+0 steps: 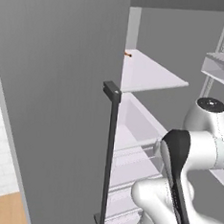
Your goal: Take the strawberry from the fridge and place it on top of the pancake, located on the dining counter.
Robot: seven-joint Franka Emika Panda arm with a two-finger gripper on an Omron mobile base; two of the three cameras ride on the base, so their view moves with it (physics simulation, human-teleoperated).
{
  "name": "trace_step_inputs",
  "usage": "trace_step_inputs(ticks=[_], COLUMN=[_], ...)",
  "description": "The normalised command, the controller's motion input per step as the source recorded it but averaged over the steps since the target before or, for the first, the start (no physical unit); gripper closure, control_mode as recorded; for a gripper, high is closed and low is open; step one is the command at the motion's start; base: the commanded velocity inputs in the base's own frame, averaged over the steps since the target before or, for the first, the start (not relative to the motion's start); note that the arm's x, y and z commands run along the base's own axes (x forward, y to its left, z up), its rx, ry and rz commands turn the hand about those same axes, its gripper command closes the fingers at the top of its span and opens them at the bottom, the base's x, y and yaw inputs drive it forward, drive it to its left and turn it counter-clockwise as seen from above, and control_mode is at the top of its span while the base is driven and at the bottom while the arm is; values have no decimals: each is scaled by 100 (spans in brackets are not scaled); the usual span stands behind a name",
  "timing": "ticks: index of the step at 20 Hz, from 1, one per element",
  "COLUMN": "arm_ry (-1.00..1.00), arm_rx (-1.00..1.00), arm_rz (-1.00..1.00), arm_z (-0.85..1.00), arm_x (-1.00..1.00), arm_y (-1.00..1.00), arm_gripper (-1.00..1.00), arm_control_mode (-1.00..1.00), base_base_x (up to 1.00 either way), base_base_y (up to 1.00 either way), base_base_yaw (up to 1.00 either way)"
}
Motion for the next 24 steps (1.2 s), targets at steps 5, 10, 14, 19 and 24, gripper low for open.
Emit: trace_step_inputs(ticks=[5,10,14,19,24], arm_ry=[0,0,0,0,0], arm_rx=[0,0,0,0,0], arm_rz=[0,0,0,0,0], arm_z=[0,0,0,0,0], arm_x=[0,0,0,0,0], arm_y=[0,0,0,0,0], arm_gripper=[100,100,100,100,100], arm_control_mode=[100,100,100,100,100], base_base_x=[-56,-95,-100,-100,-87], base_base_y=[19,19,8,-3,-28], base_base_yaw=[0,0,-6,-30,-62])
